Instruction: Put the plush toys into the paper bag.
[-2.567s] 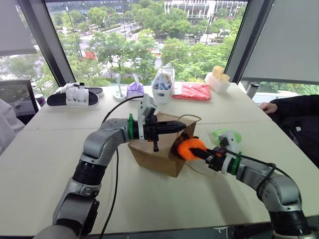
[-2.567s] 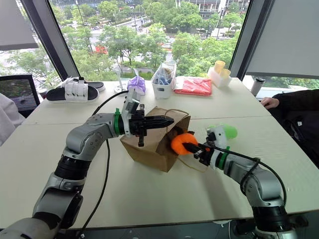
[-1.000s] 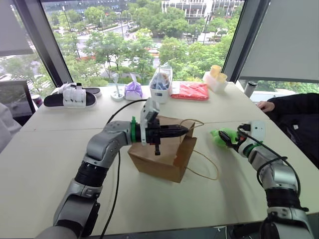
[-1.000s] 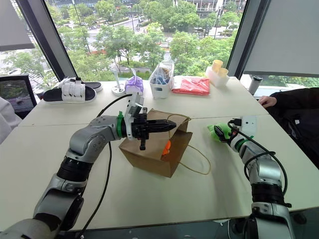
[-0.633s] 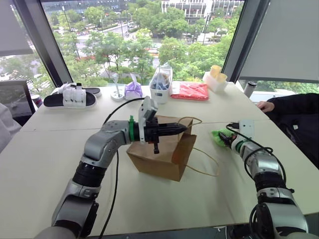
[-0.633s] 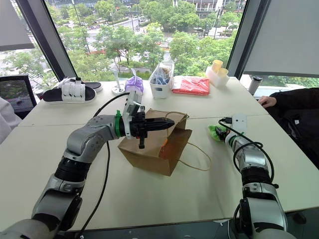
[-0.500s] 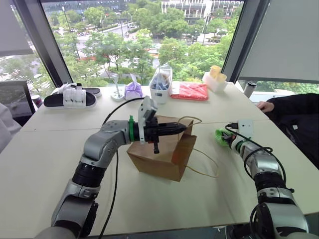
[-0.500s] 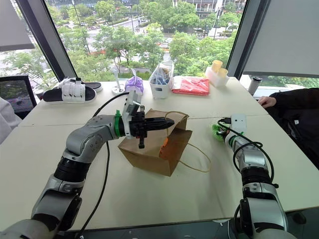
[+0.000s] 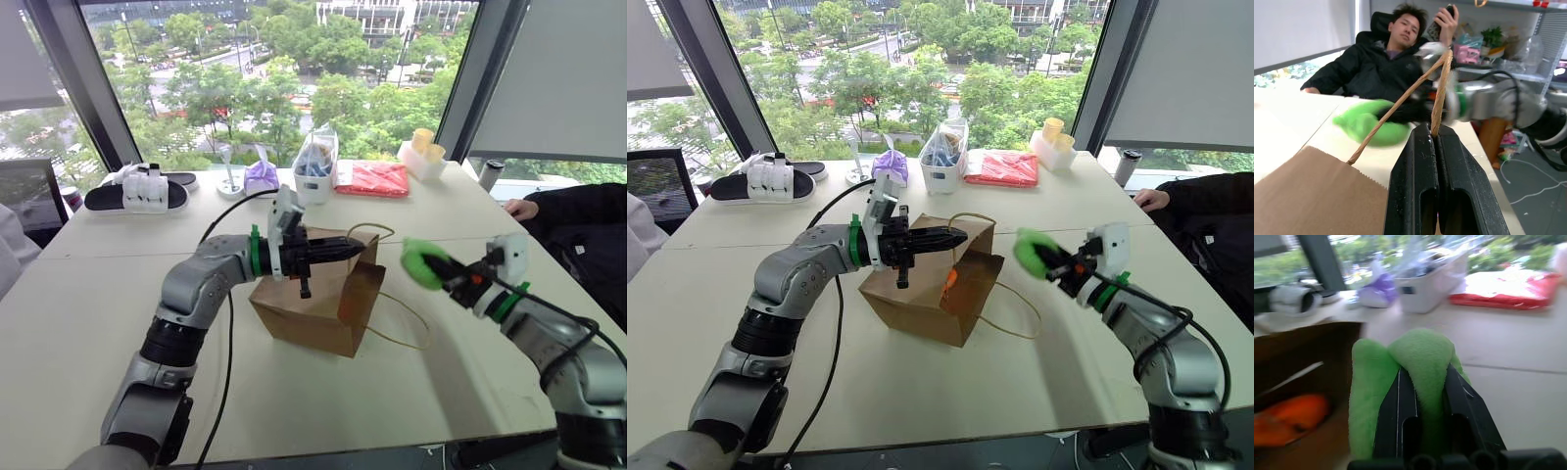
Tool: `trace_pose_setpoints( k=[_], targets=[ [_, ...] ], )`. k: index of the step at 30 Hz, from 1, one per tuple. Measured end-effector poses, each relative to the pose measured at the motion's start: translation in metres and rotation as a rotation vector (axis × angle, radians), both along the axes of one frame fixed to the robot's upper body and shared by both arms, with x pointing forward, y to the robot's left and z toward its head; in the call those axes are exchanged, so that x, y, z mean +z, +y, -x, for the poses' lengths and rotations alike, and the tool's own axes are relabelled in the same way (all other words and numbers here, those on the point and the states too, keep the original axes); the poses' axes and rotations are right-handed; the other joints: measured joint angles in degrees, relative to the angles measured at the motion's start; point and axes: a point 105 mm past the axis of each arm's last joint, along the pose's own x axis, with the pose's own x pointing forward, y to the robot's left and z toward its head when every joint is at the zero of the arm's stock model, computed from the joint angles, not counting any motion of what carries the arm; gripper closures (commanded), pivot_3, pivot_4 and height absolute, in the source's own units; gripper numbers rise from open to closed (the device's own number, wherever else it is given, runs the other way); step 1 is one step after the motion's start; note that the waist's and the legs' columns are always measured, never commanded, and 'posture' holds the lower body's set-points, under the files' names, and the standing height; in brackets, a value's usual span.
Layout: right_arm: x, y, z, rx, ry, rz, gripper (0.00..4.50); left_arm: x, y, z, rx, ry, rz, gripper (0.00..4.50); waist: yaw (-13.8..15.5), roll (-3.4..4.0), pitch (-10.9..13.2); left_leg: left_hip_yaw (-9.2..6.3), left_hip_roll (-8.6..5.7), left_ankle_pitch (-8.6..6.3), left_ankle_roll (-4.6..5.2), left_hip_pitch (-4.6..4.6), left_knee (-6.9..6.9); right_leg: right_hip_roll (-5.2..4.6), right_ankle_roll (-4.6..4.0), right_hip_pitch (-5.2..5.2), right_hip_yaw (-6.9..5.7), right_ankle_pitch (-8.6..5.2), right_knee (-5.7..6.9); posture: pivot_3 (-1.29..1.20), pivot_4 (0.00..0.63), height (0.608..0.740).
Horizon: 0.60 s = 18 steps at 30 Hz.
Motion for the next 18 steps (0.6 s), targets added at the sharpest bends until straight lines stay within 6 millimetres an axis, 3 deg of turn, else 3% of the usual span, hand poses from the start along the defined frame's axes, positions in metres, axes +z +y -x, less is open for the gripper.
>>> trace_pose_setpoints(
  k=[4, 16, 17, 18],
  targets=[
    [-0.006, 0.021, 0.009, 0.097, 0.063, -0.009, 4.44, 0.005, -0.002, -0.001, -0.015, 0.004, 0.019, 4.50, 0.00, -0.01, 0.00, 0.01, 0.00, 0.00, 0.00, 0.02, 0.05, 0.02, 0.00, 0.01, 0.00, 0.00, 0.02, 0.00, 0.150, 0.740],
    [-0.015, 0.081, -0.013, 0.294, 0.070, 0.070, 4.44, 0.013, -0.005, 0.003, -0.044, -0.005, 0.048, 4.50, 0.18, -0.01, 0.01, -0.02, -0.05, 0.03, -0.06, -0.05, -0.01, 0.00, 0.00, -0.12, -0.01, 0.00, 0.05, 0.00, 0.150, 0.740],
    [-0.016, 0.083, -0.013, 0.309, 0.070, 0.076, 3.58, 0.013, -0.004, 0.003, -0.042, -0.004, 0.047, 4.50, 0.18, -0.01, 0.01, -0.02, -0.05, 0.03, -0.05, -0.05, -0.01, -0.01, 0.00, -0.11, -0.01, 0.00, 0.04, 0.00, 0.150, 0.740],
    [-0.017, 0.083, -0.013, 0.317, 0.073, 0.082, 3.17, 0.012, -0.004, 0.002, -0.041, -0.002, 0.047, 4.50, 0.15, -0.01, 0.00, -0.01, -0.07, 0.03, -0.05, -0.05, -0.01, -0.02, 0.00, -0.10, -0.01, 0.00, 0.03, 0.00, 0.150, 0.740]
  ],
)
